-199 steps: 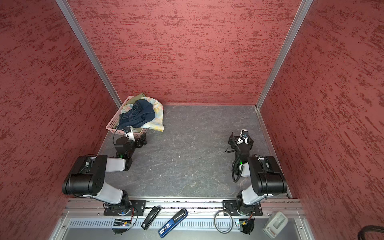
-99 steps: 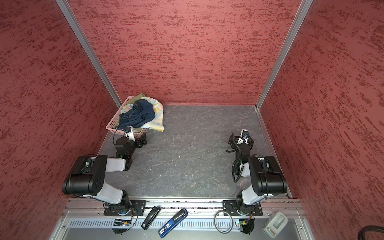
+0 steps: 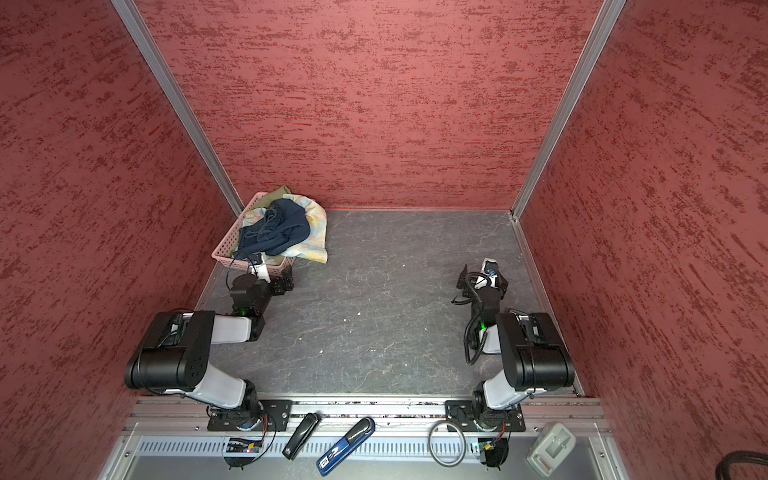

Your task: Fold and stack the skirts

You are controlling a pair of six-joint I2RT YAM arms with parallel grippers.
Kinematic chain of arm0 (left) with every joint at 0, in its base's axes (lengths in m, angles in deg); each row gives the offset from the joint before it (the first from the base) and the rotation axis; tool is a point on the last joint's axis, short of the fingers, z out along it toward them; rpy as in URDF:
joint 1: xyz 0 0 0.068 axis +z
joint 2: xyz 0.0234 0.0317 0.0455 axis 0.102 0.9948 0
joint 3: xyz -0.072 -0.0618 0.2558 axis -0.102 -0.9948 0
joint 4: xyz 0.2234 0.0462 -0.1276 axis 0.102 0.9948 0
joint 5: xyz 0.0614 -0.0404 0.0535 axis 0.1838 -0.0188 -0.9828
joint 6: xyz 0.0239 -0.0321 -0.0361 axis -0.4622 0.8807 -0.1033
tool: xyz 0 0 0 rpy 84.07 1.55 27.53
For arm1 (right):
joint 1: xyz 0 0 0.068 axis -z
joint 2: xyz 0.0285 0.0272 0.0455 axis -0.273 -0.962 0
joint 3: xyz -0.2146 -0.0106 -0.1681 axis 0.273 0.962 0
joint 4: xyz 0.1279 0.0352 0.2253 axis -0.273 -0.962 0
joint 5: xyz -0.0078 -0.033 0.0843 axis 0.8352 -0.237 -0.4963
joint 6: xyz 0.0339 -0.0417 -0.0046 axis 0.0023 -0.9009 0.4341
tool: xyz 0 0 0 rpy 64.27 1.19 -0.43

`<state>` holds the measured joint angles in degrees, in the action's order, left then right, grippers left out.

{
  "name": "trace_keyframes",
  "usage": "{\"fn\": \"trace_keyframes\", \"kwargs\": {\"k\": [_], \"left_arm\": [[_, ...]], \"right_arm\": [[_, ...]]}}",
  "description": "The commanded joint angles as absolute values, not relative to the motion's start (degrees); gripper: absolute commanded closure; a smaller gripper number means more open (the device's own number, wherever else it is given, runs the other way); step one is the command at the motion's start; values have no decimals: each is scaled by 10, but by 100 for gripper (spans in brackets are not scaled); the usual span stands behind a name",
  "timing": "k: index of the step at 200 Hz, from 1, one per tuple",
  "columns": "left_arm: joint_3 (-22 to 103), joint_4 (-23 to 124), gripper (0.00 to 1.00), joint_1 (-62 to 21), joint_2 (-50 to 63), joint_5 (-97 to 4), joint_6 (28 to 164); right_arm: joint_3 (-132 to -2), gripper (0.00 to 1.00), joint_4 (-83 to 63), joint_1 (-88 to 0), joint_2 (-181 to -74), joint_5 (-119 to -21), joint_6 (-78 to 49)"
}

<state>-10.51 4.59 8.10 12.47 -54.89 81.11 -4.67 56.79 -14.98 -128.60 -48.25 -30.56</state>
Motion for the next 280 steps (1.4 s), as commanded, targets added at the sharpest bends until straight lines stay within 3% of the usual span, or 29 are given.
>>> {"fn": "trace_keyframes", "kwargs": {"k": [1, 26, 48, 86, 112, 152, 199, 280], "left_arm": [[-98, 37, 1, 79, 122, -554, 802], [-85, 77, 0, 84, 100, -561, 812], [-22, 262, 1, 84, 26, -584, 836], [100, 546, 0, 65, -85, -640, 891], [190, 656, 4, 64, -115, -636, 932], [388, 864, 18, 103, 7, -539, 1019], [497, 910, 33, 133, 149, -439, 1021], [618, 869, 38, 144, 347, -490, 975]], "right_arm": [[-56, 1, 572, -148, -1285, -490, -301], [-49, 1, 584, -147, -1283, -491, -300], [-21, 1, 596, -149, -1236, -505, -310], [-72, 1, 362, -150, -1036, -473, -251], [-175, 8, 184, -153, -993, -498, -173], [-330, 20, 6, -206, -1051, -587, -123], [-411, 21, -47, -343, -1121, -607, -133], [-434, 20, -30, -425, -1184, -603, -159]]}}
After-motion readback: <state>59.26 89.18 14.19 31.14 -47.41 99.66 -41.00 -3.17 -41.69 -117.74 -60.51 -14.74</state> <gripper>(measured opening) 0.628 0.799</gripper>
